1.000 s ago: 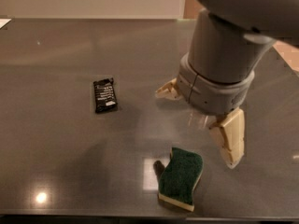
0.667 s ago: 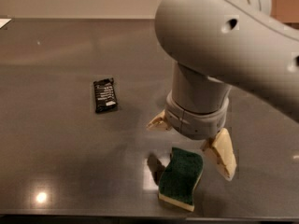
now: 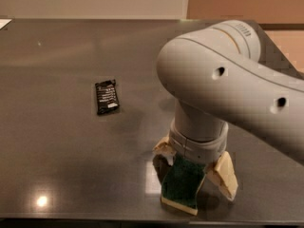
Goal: Move sponge near rxbar chocolate
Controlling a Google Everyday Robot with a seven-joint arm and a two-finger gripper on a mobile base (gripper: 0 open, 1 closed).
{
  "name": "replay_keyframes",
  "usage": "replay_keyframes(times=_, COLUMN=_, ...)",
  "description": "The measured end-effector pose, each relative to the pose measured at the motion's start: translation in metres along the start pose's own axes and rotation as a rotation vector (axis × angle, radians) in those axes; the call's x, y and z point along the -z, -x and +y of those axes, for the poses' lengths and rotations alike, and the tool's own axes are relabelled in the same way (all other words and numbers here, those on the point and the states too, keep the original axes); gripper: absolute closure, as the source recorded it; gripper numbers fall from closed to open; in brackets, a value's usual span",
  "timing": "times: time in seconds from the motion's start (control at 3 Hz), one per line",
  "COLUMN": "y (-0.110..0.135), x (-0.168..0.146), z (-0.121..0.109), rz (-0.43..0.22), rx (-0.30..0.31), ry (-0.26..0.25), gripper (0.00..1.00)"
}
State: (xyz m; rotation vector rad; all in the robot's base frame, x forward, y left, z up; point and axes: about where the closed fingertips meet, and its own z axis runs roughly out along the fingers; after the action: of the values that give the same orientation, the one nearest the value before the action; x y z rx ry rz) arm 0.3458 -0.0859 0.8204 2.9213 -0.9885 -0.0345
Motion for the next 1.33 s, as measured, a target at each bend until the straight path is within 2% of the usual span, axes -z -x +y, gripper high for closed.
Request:
replay_keyframes(times=0.33, y=0.007, x=0.006, z=-0.003, rz=-0.002, rx=0.014, ry=-0.038, gripper=0.31)
replay_keyframes(times=1.0, y=0.008, x=0.012, z=-0.006, rz=-0.004, rx=0.012, ry=-0.058, gripper=0.77)
replay_keyframes(times=1.33, y=0.003, x=0.026, z=-0.017, rz=-0.001, rx=-0.033, ry=-0.066, gripper=0.99)
